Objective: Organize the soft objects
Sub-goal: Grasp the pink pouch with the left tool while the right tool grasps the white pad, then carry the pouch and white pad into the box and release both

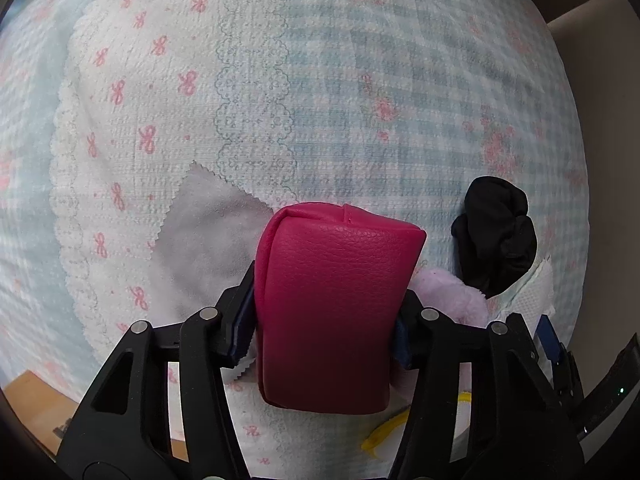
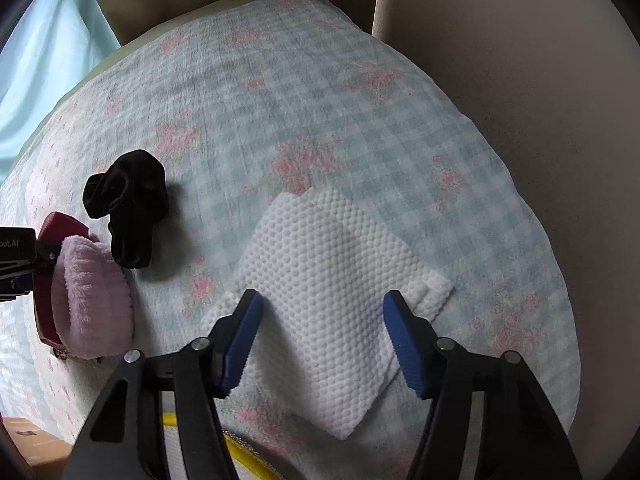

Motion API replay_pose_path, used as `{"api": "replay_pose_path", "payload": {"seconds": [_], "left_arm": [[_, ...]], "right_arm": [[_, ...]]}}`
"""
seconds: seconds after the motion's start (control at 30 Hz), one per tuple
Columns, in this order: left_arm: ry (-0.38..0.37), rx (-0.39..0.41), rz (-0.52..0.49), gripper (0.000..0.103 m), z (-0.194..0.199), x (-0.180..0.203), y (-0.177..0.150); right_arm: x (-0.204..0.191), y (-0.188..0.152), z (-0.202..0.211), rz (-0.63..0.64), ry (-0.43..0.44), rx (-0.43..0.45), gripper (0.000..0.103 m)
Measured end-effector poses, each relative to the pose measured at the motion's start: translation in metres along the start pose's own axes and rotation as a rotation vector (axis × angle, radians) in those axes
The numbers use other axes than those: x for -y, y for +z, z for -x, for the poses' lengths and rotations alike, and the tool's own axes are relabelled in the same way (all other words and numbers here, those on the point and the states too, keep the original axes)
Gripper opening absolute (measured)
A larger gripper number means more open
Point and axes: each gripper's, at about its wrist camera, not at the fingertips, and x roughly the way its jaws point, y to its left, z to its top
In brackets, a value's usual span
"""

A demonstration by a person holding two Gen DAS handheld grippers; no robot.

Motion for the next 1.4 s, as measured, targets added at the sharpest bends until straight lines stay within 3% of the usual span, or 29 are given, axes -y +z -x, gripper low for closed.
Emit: {"api": "replay_pose_path", "payload": {"seconds": [0.03,0.13,0.33,0.57,0.93,1.17,1.4], "left_arm": [[-0.003,0.005,-0.001,0.044,0.002,-0.004,0.001],[-0.004,0.026,0.000,0.041,0.013,-0.008,-0.002],[-0.031,0.058,0.013,0.039,0.039,-0.021,-0.014],[-0.027,0.094,0.005,0.038,0.071,-0.028,-0.022],[-0.053,0.171,-0.011,0.038,0.133,-0.010,-0.056],[-0.074,0.238,-0.011,0.038,0.177,-0.006,-0.085],[-0.097,0.330,0.009,0.038,0.250,-0.016,-0.139]], "right_arm": [[0.000,0.001,0.001,-0.004,0.004,0.003,0.043],[0.000,0.003,0.003,-0.014,0.002,0.009,0.028],[0.004,0.003,0.012,-0.030,0.013,0.015,0.017],[0.009,-0.002,0.035,-0.049,0.026,0.042,0.013],[0.013,-0.004,0.097,-0.034,0.066,0.128,0.010],[0.009,-0.006,0.167,-0.004,0.121,0.189,0.009],[-0.007,-0.018,0.258,0.058,0.190,0.259,0.009]]}}
